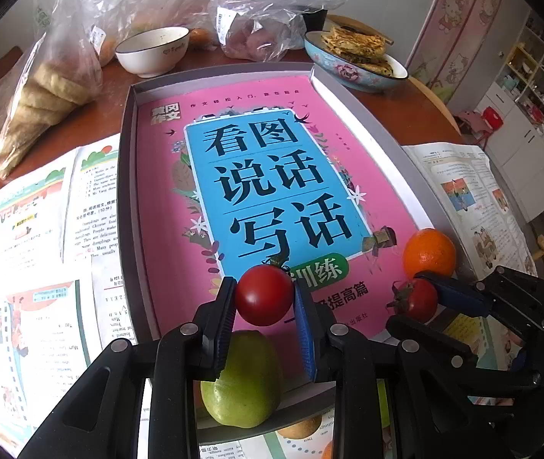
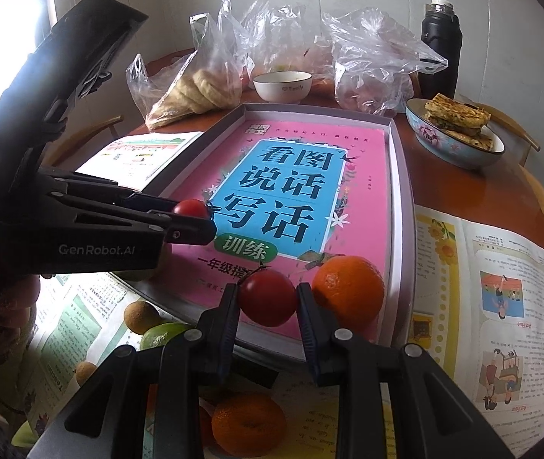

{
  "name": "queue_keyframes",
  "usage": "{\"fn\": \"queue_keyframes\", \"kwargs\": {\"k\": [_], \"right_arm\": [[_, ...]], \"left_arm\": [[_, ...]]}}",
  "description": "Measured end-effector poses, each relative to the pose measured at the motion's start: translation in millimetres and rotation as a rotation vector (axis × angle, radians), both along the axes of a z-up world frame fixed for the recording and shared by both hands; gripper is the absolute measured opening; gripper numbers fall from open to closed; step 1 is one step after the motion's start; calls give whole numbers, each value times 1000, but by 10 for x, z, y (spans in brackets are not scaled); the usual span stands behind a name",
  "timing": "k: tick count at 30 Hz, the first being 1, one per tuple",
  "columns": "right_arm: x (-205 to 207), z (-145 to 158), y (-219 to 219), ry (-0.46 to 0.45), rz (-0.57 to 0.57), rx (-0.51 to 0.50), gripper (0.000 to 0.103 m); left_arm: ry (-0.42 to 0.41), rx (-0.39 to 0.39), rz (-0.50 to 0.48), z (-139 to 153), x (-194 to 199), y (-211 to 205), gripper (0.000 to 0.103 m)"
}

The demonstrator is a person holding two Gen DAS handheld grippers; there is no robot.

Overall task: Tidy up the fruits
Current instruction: 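Carry the red tomatoes over the pink book in the tray with both tools, then lower the red tomatoes onto the pink book and open both tools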

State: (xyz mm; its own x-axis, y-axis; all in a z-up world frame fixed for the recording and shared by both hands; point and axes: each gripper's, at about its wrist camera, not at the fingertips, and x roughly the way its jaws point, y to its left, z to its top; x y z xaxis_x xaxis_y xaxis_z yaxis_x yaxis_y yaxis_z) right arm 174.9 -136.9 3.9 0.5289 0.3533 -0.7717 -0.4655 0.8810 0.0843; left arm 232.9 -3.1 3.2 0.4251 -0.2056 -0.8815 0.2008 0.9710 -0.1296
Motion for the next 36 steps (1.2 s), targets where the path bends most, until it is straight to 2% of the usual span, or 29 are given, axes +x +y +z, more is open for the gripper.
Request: {"fn": "queue_keyframes", "kwargs": {"k": [6, 11, 26, 36], "right_arm": [[10, 15, -13, 10, 0, -17, 30], [7, 18, -25, 19, 8, -17, 31], [14, 20, -3, 20, 18, -34, 31], [-110, 72, -73, -8, 19, -9, 32]], "left_arm": [[-16, -2, -46, 64, -46, -112, 30], [6, 23, -99, 4, -39, -278, 30], [37, 54, -159, -70, -11, -462, 30], [46, 51, -159, -74, -16, -468, 30]]}}
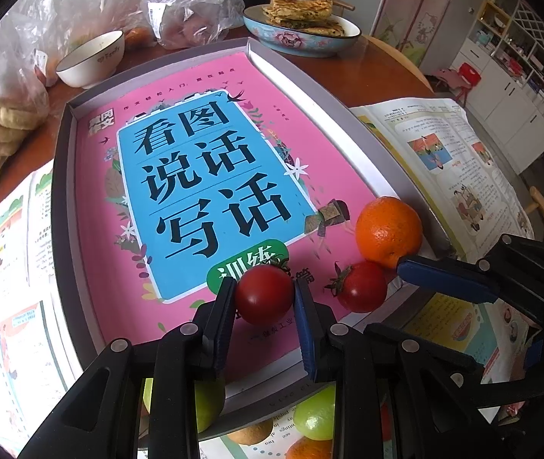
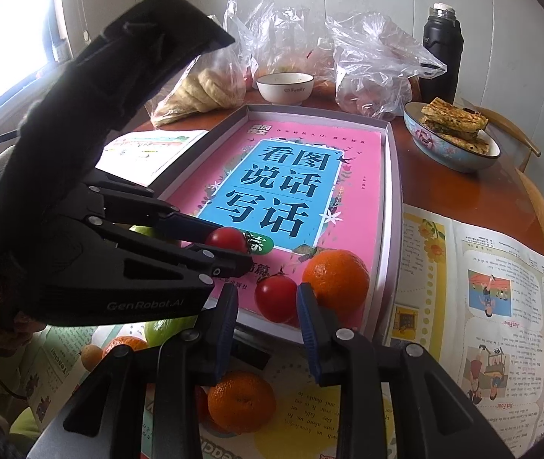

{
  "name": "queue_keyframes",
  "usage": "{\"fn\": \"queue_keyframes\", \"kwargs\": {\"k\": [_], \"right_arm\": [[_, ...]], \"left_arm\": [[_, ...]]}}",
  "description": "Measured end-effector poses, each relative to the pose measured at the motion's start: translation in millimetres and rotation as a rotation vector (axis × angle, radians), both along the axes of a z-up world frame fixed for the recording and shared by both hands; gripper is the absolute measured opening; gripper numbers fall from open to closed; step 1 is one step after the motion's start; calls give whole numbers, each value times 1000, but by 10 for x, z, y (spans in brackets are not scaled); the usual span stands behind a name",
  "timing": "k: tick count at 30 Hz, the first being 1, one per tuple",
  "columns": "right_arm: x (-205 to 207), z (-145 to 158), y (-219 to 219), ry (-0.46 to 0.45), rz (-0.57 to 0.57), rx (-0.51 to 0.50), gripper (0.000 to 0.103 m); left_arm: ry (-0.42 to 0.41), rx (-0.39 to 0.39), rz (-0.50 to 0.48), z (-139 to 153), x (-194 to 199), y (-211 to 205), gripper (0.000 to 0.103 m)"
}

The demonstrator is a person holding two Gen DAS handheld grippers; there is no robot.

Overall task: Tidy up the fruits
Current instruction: 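Lower the red tomatoes onto the pink book and open both tools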

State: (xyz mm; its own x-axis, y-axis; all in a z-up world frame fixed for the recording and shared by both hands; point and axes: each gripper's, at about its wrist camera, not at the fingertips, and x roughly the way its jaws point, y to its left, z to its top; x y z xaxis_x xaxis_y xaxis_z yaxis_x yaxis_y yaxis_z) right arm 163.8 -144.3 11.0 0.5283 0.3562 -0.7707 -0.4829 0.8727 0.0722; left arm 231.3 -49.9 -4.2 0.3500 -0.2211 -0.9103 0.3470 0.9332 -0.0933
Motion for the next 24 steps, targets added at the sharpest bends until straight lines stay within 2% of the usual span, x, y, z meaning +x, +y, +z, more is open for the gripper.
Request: {"fn": "queue_keyframes", "kwargs": {"k": [2, 24], "right_arm": [[-26, 16, -16, -5, 0, 5, 35], [-129, 50, -119, -14, -28, 37, 38]], "left_arm": [[2, 0, 1, 0, 3, -5, 30], [7, -42, 49, 45, -98, 88, 31]]}}
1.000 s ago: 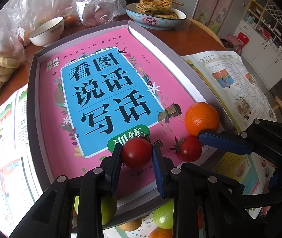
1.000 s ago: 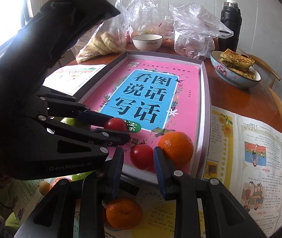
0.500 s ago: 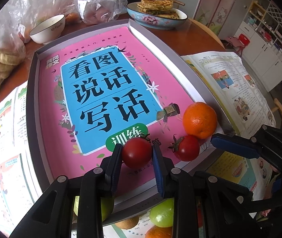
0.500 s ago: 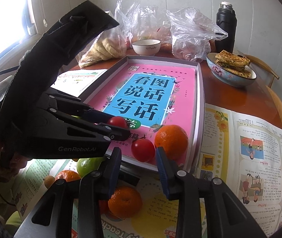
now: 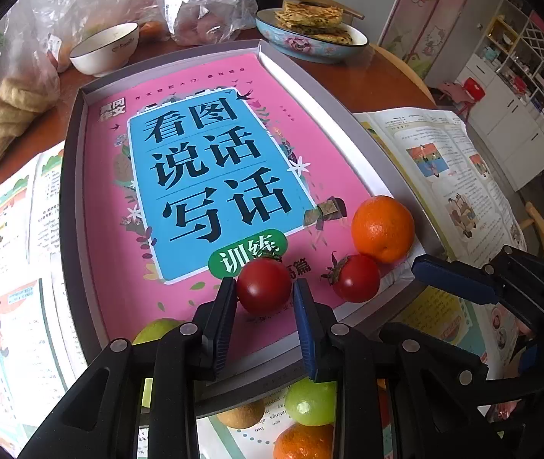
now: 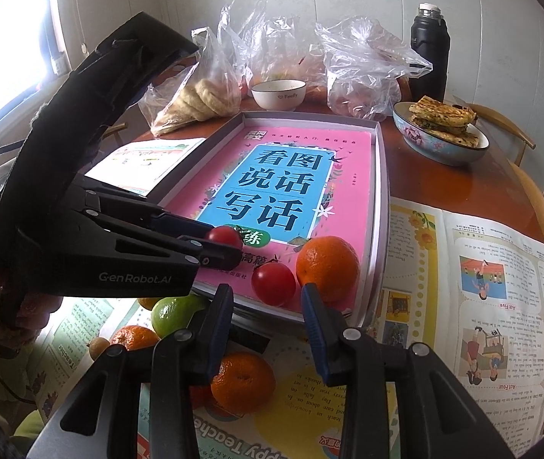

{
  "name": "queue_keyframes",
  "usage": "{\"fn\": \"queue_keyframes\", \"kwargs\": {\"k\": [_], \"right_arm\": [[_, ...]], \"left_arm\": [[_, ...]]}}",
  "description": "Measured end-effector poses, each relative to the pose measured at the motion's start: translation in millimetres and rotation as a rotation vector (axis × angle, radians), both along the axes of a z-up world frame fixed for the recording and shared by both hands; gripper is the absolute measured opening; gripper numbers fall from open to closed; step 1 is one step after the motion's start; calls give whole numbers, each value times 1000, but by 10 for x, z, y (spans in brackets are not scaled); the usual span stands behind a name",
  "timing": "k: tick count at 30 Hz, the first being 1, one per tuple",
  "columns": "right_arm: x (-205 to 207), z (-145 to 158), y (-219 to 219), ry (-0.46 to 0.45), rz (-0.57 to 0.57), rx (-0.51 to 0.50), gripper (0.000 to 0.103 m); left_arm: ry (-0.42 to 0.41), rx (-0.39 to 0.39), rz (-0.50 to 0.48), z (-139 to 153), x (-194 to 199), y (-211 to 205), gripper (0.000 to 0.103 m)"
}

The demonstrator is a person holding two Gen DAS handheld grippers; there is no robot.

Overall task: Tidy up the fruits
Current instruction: 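Lower the red tomatoes onto the pink book and open both tools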

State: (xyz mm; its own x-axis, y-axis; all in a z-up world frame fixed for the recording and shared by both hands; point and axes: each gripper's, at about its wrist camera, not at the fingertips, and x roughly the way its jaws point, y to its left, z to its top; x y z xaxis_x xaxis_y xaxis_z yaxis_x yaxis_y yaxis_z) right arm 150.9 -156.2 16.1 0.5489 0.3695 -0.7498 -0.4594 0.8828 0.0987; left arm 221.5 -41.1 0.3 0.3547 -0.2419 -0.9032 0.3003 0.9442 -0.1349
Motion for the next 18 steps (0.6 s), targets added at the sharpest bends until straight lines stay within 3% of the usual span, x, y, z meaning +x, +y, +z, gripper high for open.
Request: {"fn": "queue_keyframes", "kwargs": {"k": [18], "right_arm": [[-67, 51, -45, -19, -15, 11, 43]], "left_arm": [[-31, -20, 22, 127, -116, 52, 40]]}}
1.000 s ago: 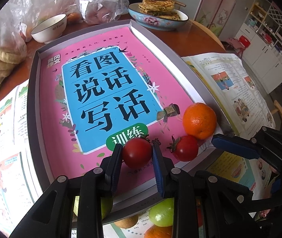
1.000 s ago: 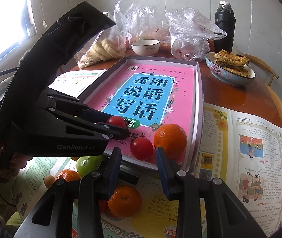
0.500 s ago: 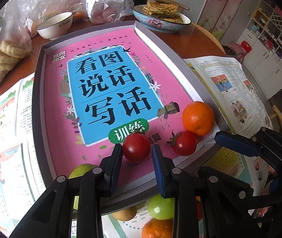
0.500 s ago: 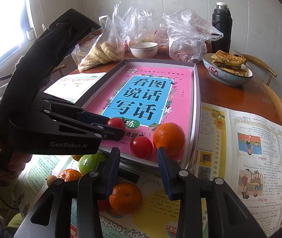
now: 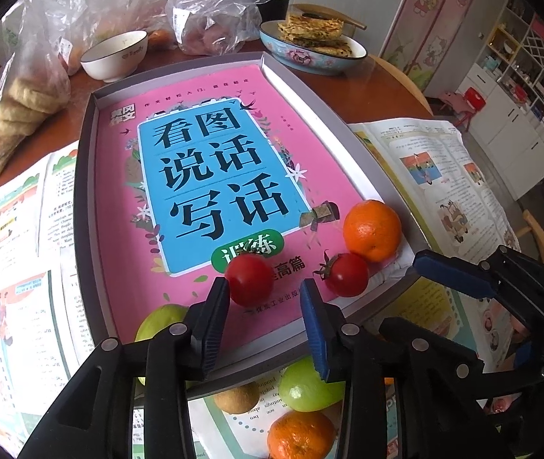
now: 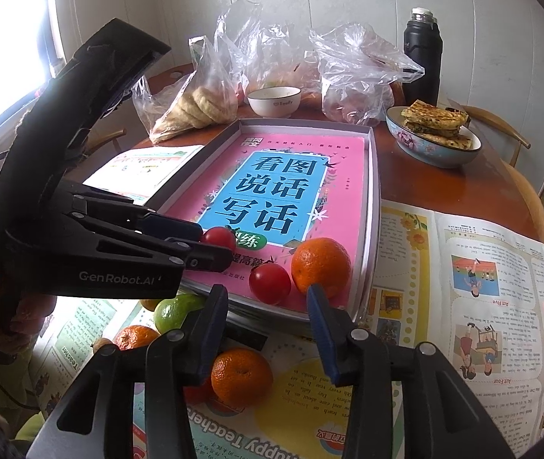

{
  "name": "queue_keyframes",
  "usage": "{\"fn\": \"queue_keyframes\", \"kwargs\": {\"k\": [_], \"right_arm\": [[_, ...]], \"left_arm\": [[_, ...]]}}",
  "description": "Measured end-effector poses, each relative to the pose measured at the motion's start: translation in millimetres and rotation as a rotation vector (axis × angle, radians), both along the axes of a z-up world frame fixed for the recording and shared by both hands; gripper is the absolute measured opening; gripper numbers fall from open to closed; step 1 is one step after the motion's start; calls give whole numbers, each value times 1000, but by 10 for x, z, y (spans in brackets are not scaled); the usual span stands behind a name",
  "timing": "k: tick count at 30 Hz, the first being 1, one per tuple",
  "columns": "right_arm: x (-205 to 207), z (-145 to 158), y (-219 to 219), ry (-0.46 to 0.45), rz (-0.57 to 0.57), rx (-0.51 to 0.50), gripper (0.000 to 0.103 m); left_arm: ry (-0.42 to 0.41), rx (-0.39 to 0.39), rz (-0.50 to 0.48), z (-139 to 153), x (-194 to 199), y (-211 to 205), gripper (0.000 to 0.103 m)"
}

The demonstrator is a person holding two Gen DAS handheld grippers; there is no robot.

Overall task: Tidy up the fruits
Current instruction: 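Lower the red tomatoes onto the pink book and open both tools, then withdraw both open tools from the tray toward the loose fruit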

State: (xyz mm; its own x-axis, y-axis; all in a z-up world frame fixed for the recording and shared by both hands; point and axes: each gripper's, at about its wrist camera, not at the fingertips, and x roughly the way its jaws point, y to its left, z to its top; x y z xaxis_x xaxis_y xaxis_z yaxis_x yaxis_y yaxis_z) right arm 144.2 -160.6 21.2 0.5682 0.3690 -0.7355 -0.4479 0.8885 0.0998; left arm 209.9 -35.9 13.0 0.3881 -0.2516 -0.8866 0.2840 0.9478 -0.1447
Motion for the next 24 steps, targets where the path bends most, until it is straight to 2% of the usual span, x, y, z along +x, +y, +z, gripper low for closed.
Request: {"fn": "queue_keyframes", "kwargs": {"k": [11, 17, 20, 24], "right_arm": [[-45, 43, -7, -11, -4, 5, 48], [-62, 70, -21, -18, -10, 9, 49], [-77, 90, -32, -24, -14, 12, 53], [-105, 124, -44, -35, -16, 17, 54]], "left_arm": [[-31, -33, 36, 113, -123, 122, 49], [-66, -41, 51, 232, -213, 167, 59], [-88, -48, 55, 309, -268, 187, 62], [-110, -53, 66, 382, -329, 226, 64]]}}
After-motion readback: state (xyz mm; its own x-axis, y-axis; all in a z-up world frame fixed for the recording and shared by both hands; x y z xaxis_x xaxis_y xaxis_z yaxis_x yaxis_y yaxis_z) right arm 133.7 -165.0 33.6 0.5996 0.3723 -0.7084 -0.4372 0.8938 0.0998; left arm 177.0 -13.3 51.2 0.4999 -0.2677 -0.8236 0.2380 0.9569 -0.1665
